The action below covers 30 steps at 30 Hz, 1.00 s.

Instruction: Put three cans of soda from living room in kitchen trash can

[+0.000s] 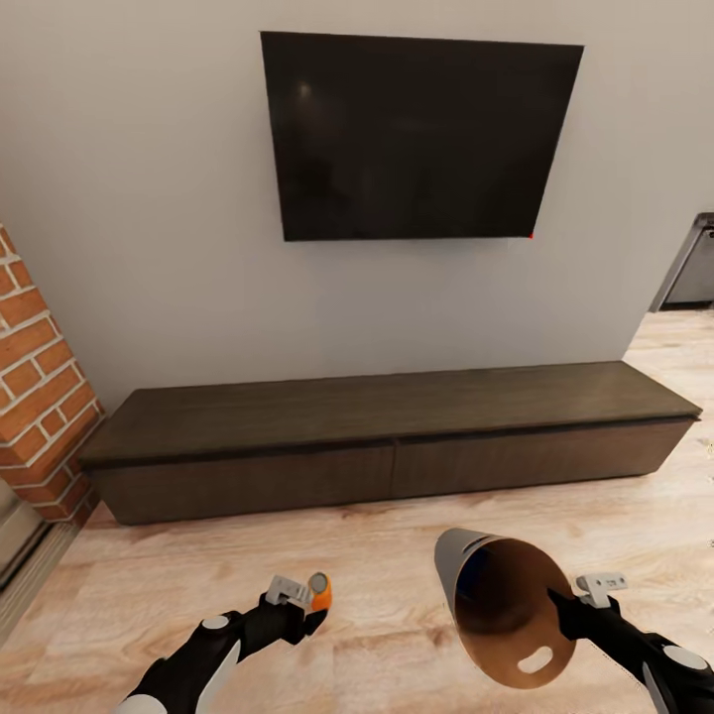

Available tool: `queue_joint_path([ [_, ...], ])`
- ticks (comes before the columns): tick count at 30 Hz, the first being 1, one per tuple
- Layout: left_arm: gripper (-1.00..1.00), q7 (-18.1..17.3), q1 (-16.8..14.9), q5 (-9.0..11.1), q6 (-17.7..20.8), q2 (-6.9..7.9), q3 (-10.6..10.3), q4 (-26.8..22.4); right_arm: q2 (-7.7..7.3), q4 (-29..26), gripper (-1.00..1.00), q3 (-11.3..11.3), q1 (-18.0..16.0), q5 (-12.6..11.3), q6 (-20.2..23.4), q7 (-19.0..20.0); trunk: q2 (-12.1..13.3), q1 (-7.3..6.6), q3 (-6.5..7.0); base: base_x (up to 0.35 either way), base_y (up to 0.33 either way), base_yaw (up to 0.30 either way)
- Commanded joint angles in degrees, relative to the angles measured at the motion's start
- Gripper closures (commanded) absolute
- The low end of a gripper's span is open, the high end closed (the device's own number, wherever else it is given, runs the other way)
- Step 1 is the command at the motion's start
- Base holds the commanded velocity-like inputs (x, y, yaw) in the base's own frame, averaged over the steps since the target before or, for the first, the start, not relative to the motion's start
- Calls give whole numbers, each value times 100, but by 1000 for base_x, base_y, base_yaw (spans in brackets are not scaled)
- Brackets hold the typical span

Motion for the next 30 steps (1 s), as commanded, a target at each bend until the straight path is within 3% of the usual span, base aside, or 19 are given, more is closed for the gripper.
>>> queue_joint_path([
  [1, -100, -2, 1, 4, -12, 2, 3, -1, -33, -5, 100, -4, 0, -86, 26, 49, 0, 0, 8, 1, 1, -184],
  [8, -100, -12, 0, 17, -106, 43, 62, -9, -94, 165, 100, -32, 0, -76, 26, 49, 0, 0, 57, 0, 0, -184],
  [14, -100, -22, 6, 62, -388, 145, 86, 5, -91, 225, 100, -31, 0, -86, 22, 46, 0, 0, 98, 0, 0, -182],
  [22, -100, -23, 13, 78, -447, 230, 97, 6, -68, 304, 100, -24, 0, -84, 18, 18, 0, 0, 117, 0, 0, -75],
  [24, -100, -23, 10, 79, -430, 294, 102, 7, -67, 360, 100, -22, 0, -80, 18, 16, 0, 0, 118, 0, 0, -10],
  [30, -100, -60, 0, 188, -383, 673, 202, 16, -66, 447, 100, 2, 0, -74, 17, 15, 0, 0, 118, 0, 0, -3],
])
